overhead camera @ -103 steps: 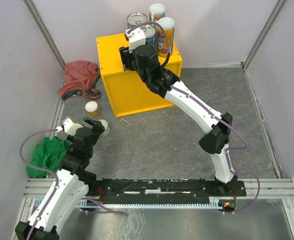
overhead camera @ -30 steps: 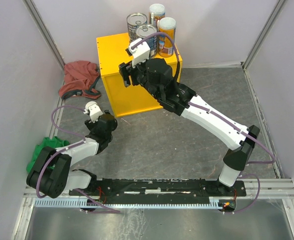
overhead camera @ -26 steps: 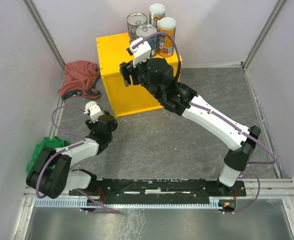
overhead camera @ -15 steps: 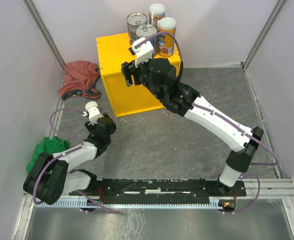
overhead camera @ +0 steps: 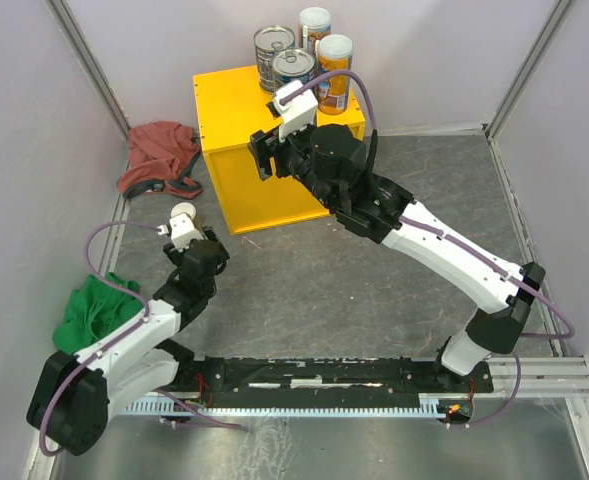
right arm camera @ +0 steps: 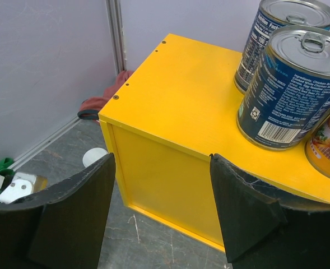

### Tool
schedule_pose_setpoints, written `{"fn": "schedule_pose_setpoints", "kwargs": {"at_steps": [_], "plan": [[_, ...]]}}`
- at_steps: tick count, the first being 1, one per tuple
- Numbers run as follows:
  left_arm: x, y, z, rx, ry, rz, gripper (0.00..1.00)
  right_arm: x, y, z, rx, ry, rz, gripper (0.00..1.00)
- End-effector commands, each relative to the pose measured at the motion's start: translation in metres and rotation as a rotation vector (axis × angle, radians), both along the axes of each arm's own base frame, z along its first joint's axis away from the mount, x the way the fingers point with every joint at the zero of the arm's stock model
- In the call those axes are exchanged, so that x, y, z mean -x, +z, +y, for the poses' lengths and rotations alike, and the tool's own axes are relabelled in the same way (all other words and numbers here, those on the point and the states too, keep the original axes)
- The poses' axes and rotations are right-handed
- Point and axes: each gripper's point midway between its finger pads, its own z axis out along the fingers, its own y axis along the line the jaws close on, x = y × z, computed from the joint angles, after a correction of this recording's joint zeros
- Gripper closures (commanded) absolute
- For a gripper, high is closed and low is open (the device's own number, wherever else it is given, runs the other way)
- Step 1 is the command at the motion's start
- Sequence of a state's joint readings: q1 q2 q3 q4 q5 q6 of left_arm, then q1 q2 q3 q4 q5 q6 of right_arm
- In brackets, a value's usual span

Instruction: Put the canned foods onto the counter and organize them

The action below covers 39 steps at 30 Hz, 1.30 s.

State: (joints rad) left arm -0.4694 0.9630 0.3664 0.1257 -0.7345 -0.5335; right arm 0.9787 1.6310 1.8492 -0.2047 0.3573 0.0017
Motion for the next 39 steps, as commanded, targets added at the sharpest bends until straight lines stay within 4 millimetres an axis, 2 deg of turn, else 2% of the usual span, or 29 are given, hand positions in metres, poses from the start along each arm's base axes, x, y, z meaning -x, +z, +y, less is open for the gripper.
{"fn": "schedule_pose_setpoints", "kwargs": {"at_steps": [1,4,14,20,27,39], "plan": [[-0.004,0.056,0.005,0.021,0.042,-0.124,0.88,0.011,0.036,-0.019,-0.073,-0.02,-0.061,0.24],[-0.003,0.08,0.002,0.032,0.027,-0.16,0.97,0.013,0.036,-0.023,-0.072,-0.025,-0.063,0.24],[-0.009,0.179,-0.017,0.05,-0.052,-0.297,0.97,0.02,0.031,-0.04,-0.066,-0.053,-0.059,0.24],[-0.015,0.229,-0.027,0.033,-0.092,-0.348,0.97,0.023,0.029,-0.048,-0.064,-0.061,-0.058,0.24],[-0.015,0.277,-0.034,0.012,-0.15,-0.398,0.97,0.024,0.031,-0.054,-0.06,-0.074,-0.069,0.24],[-0.02,0.341,-0.064,-0.035,-0.269,-0.453,0.97,0.027,0.031,-0.061,-0.056,-0.082,-0.077,0.24]]}}
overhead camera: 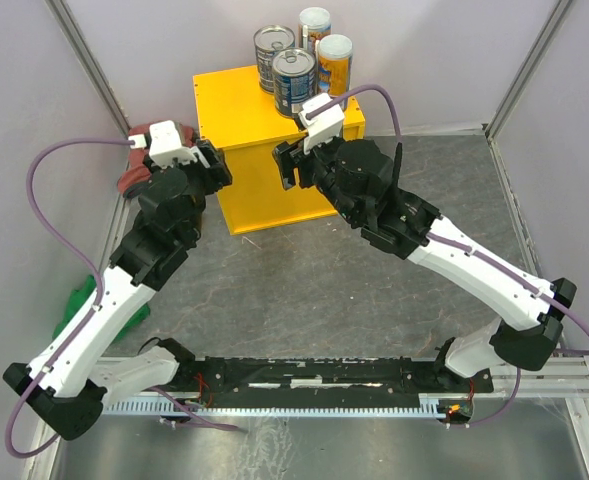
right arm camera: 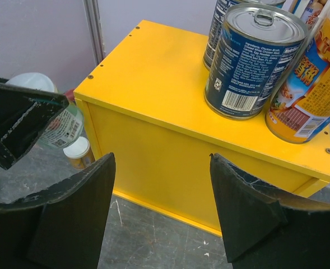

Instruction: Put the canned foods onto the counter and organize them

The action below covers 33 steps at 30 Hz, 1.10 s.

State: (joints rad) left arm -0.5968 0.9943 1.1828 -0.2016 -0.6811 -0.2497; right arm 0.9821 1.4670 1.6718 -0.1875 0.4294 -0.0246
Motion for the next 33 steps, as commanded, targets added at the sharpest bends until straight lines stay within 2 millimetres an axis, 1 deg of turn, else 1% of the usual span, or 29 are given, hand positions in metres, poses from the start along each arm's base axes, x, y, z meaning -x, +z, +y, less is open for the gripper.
{"fn": "schedule_pose_setpoints", "kwargs": {"at_steps": [1,6,11,14,19,22,28,30,33], "plan": [[0.003,0.061,-0.008,-0.001,-0.047,-0.123,0.97,0.01,0.034,-0.016,-0.071,-0.014,-0.064,0.24],[-0.001,0.082,-0.019,-0.028,-0.069,-0.146,0.97,0.01,0.035,-0.018,-0.073,-0.016,-0.069,0.24],[-0.011,0.096,-0.029,-0.06,-0.076,-0.154,0.97,0.01,0.035,-0.024,-0.083,-0.028,-0.082,0.23],[-0.017,0.1,-0.032,-0.077,-0.065,-0.154,0.97,0.007,0.03,-0.021,-0.073,-0.027,-0.075,0.23],[-0.032,0.101,-0.039,-0.119,-0.053,-0.147,0.97,0.005,0.034,-0.017,-0.076,-0.013,-0.074,0.23],[-0.041,0.103,-0.046,-0.136,-0.053,-0.141,0.97,0.006,0.035,-0.018,-0.08,-0.01,-0.074,0.23],[-0.065,0.107,-0.061,-0.162,-0.051,-0.124,0.97,0.01,0.033,-0.025,-0.09,-0.018,-0.067,0.23],[-0.073,0.108,-0.062,-0.165,-0.041,-0.119,0.97,0.011,0.031,-0.027,-0.093,-0.02,-0.065,0.23],[-0.085,0.11,-0.056,-0.148,-0.026,-0.11,0.97,0.013,0.031,-0.029,-0.093,-0.021,-0.066,0.23]]}}
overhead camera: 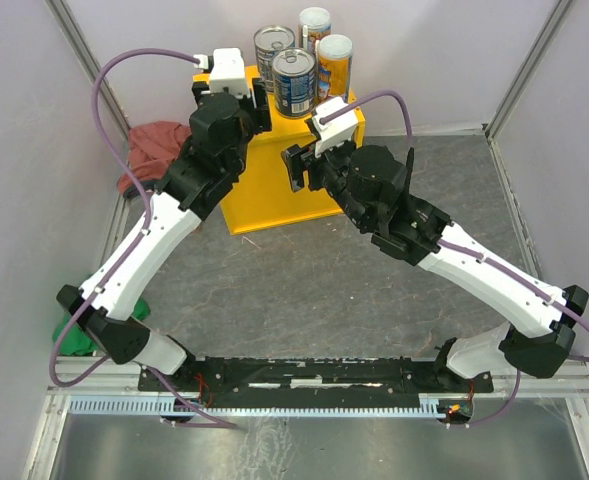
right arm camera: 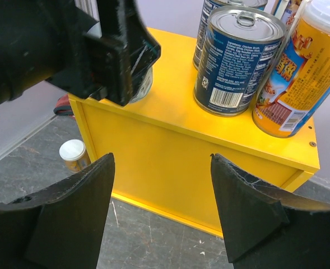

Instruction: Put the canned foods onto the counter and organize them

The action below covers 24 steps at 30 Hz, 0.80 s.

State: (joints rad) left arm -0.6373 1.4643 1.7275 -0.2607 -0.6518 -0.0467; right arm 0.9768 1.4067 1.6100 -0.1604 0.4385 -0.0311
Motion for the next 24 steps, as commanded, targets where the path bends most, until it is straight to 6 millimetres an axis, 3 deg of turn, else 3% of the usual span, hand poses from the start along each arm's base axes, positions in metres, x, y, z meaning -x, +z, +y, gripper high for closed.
{"fn": "schedule_pose_setpoints", "kwargs": {"at_steps": [1,13,24], "plan": [[-0.008,0.049,0.02,0.062,0.035,-0.106,0.97,0.007,0.026,-0.014,-0.075,-0.006,-0.048,0.23],[-0.053,0.053,0.046,0.155,-0.006,-0.087,0.97,0.005,0.023,-0.013,-0.076,0.006,-0.046,0.23],[-0.089,0.043,0.038,0.207,-0.042,-0.048,0.97,-0.001,0.019,-0.014,-0.072,-0.002,-0.037,0.22]]}}
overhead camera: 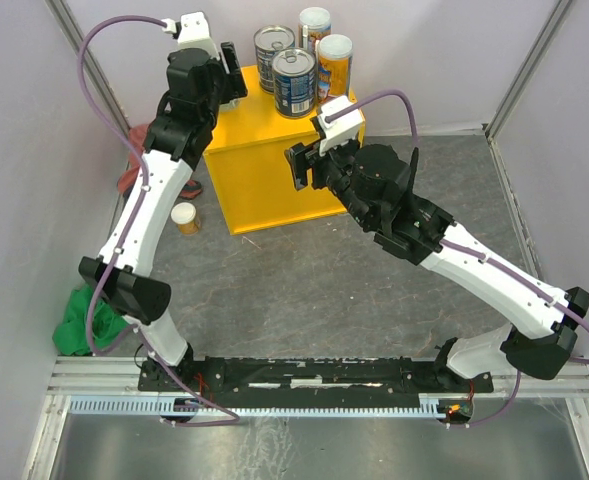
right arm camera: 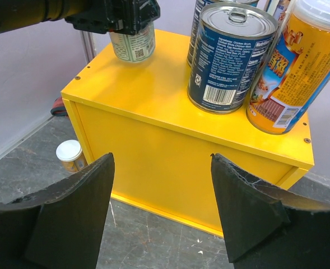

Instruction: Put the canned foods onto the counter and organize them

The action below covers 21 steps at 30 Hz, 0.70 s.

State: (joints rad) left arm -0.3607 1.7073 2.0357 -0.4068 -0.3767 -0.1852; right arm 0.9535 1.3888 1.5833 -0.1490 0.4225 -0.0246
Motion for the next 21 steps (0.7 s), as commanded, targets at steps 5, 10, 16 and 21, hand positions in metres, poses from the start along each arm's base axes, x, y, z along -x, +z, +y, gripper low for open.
{"fn": "schedule_pose_setpoints", "kwargs": {"at_steps": [5,10,16,21], "plan": [[-0.017,0.037,-0.004,0.116,-0.015,-0.092,0.96,0.0,0.018,-0.009,-0.064,-0.001,-0.034,0.23],[-0.027,0.03,-0.001,0.12,0.0,-0.089,0.94,-0.005,0.014,-0.011,-0.064,-0.008,-0.025,0.22],[-0.04,0.027,0.002,0.138,0.008,-0.097,0.85,-0.012,0.014,-0.012,-0.063,-0.016,-0.023,0.22],[-0.048,0.02,-0.001,0.149,-0.007,-0.093,0.5,-0.016,0.011,-0.011,-0.059,-0.019,-0.02,0.22]]}}
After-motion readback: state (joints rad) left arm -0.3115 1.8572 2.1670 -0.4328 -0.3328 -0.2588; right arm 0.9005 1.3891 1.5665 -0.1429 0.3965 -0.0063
